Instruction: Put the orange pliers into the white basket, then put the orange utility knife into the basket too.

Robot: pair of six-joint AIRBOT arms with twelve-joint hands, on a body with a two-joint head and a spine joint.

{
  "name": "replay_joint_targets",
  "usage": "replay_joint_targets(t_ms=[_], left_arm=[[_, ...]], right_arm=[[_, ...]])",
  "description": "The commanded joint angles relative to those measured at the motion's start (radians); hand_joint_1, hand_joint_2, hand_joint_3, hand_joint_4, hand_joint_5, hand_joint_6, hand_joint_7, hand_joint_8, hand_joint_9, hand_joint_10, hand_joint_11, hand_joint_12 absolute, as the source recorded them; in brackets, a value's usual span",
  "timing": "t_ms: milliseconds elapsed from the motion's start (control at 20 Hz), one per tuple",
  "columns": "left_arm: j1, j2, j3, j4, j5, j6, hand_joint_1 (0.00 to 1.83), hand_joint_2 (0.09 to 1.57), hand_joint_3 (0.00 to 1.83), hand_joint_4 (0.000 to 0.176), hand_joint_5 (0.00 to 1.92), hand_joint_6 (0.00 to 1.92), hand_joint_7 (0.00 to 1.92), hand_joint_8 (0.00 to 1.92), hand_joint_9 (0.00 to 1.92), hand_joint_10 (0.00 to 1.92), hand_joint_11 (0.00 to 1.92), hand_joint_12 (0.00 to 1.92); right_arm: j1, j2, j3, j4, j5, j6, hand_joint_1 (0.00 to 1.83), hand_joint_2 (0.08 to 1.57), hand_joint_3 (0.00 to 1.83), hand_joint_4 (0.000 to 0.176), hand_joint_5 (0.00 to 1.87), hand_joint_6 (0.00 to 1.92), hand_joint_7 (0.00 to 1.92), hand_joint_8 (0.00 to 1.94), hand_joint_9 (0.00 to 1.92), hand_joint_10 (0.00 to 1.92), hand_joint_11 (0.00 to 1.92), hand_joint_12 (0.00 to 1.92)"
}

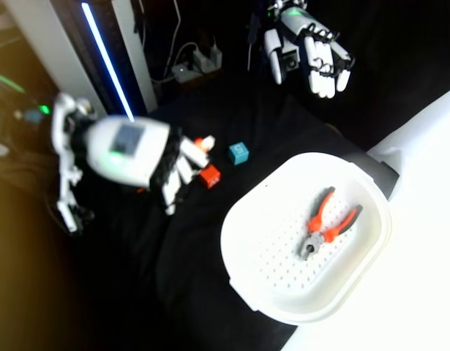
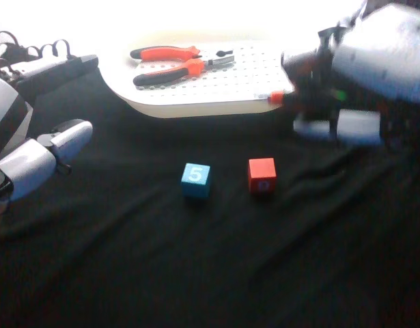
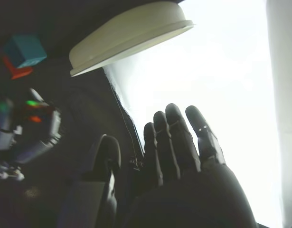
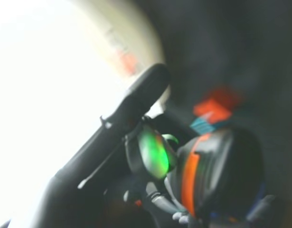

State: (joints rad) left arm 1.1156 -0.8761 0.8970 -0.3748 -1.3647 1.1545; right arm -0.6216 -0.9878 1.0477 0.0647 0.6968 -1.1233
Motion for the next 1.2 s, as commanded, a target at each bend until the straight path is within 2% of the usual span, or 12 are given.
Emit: replay_joint_targets(t_ms=[0, 400, 500, 550, 600, 650, 700, 750, 850, 950, 1100, 1150], left_arm=[[-0.006, -0.001, 0.001, 0.014, -0.124, -0.005, 0.65, 1.36, 0.0, 0.0, 0.43, 0.0, 0.51, 0.0, 0.48, 0.0, 0.0, 0.99], [-0.004, -0.006, 0.006, 0.017, -0.114, -0.006, 0.67, 1.36, 0.0, 0.0, 0.41, 0.01, 0.49, 0.0, 0.47, 0.0, 0.0, 0.98], [-0.005, -0.02, 0.02, 0.015, -0.1, -0.025, 0.62, 1.35, 0.0, 0.005, 0.41, 0.01, 0.5, 0.0, 0.48, 0.01, 0.0, 0.99], [-0.005, -0.024, 0.023, 0.014, -0.1, -0.031, 0.63, 1.35, 0.0, 0.0, 0.42, 0.01, 0.5, 0.0, 0.49, 0.01, 0.0, 1.04], [-0.005, -0.024, 0.023, 0.014, -0.101, -0.031, 0.65, 1.35, 0.0, 0.0, 0.42, 0.01, 0.51, 0.0, 0.49, 0.01, 0.0, 1.09], [-0.005, -0.025, 0.023, 0.014, -0.101, -0.031, 0.67, 1.36, 0.0, 0.0, 0.42, 0.01, 0.5, 0.0, 0.5, 0.01, 0.0, 1.12], [-0.005, -0.025, 0.023, 0.014, -0.103, -0.031, 0.67, 1.36, 0.0, 0.0, 0.43, 0.01, 0.49, 0.0, 0.5, 0.01, 0.0, 1.13], [-0.005, -0.025, 0.023, 0.014, -0.104, -0.031, 0.64, 1.36, 0.0, 0.0, 0.41, 0.0, 0.46, 0.0, 0.46, 0.01, 0.0, 1.01], [-0.005, -0.026, 0.023, 0.013, -0.105, -0.031, 0.65, 1.35, 0.0, 0.0, 0.4, 0.0, 0.46, 0.0, 0.46, 0.01, 0.0, 0.91], [-0.005, -0.027, 0.022, 0.011, -0.106, -0.031, 0.69, 1.35, 0.0, 0.0, 0.43, 0.01, 0.5, 0.01, 0.49, 0.03, 0.0, 1.16], [-0.004, -0.024, 0.018, 0.011, -0.108, -0.031, 0.64, 1.35, 0.0, 0.0, 0.42, 0.01, 0.49, 0.01, 0.48, 0.02, 0.0, 1.08], [-0.004, -0.021, 0.016, 0.011, -0.111, -0.031, 0.64, 1.35, 0.0, 0.0, 0.42, 0.01, 0.49, 0.0, 0.49, 0.03, 0.0, 1.07]], right_arm=[[0.03, -0.013, 0.019, -0.005, 0.077, -0.007, 1.31, 1.28, 0.0, 0.172, 0.94, 1.92, 1.28, 1.94, 1.45, 1.92, 1.48, 1.92], [0.241, -0.312, 0.346, 0.047, -0.288, -0.126, 1.25, 1.28, 0.0, 0.164, 0.95, 1.92, 1.21, 1.94, 1.36, 1.92, 1.44, 1.92], [0.241, -0.365, 0.408, 0.06, -0.347, -0.126, 1.26, 1.21, 0.0, 0.134, 0.95, 1.92, 1.09, 1.94, 1.18, 1.92, 1.25, 1.92], [0.241, -0.388, 0.435, 0.067, -0.374, -0.126, 1.22, 1.21, 0.0, 0.05, 0.89, 1.92, 1.05, 1.94, 1.14, 1.92, 1.21, 1.92], [0.241, -0.402, 0.452, 0.072, -0.388, -0.126, 1.17, 1.2, 0.0, 0.0, 0.8, 1.92, 1.0, 1.94, 1.13, 1.92, 1.2, 1.92], [0.241, -0.402, 0.458, 0.083, -0.394, -0.126, 1.03, 1.28, 0.01, 0.0, 0.67, 1.62, 0.65, 1.94, 0.78, 1.92, 0.87, 1.92], [0.241, -0.402, 0.462, 0.091, -0.397, -0.126, 0.89, 1.32, 0.01, 0.044, 0.59, 1.6, 0.36, 1.51, 0.36, 1.68, 0.35, 1.92], [0.241, -0.402, 0.462, 0.093, -0.398, -0.126, 0.77, 1.25, 0.0, 0.093, 0.16, 0.68, 0.18, 0.7, 0.14, 0.9, 0.07, 1.4], [0.241, -0.402, 0.458, 0.096, -0.397, -0.126, 0.55, 1.19, 0.0, 0.128, 0.02, 0.05, 0.03, 0.05, 0.01, 0.08, 0.0, 0.27], [0.243, -0.395, 0.445, 0.101, -0.384, -0.126, 0.46, 1.15, 0.0, 0.097, 0.0, 0.0, 0.0, 0.0, 0.0, 0.0, 0.0, 0.01], [0.251, -0.324, 0.375, 0.102, -0.336, -0.126, 0.48, 1.12, 0.0, 0.097, 0.0, 0.0, 0.0, 0.0, 0.0, 0.0, 0.0, 0.0], [0.251, -0.287, 0.338, 0.102, -0.311, -0.126, 0.5, 1.11, 0.0, 0.059, 0.0, 0.0, 0.0, 0.0, 0.0, 0.0, 0.0, 0.0]])
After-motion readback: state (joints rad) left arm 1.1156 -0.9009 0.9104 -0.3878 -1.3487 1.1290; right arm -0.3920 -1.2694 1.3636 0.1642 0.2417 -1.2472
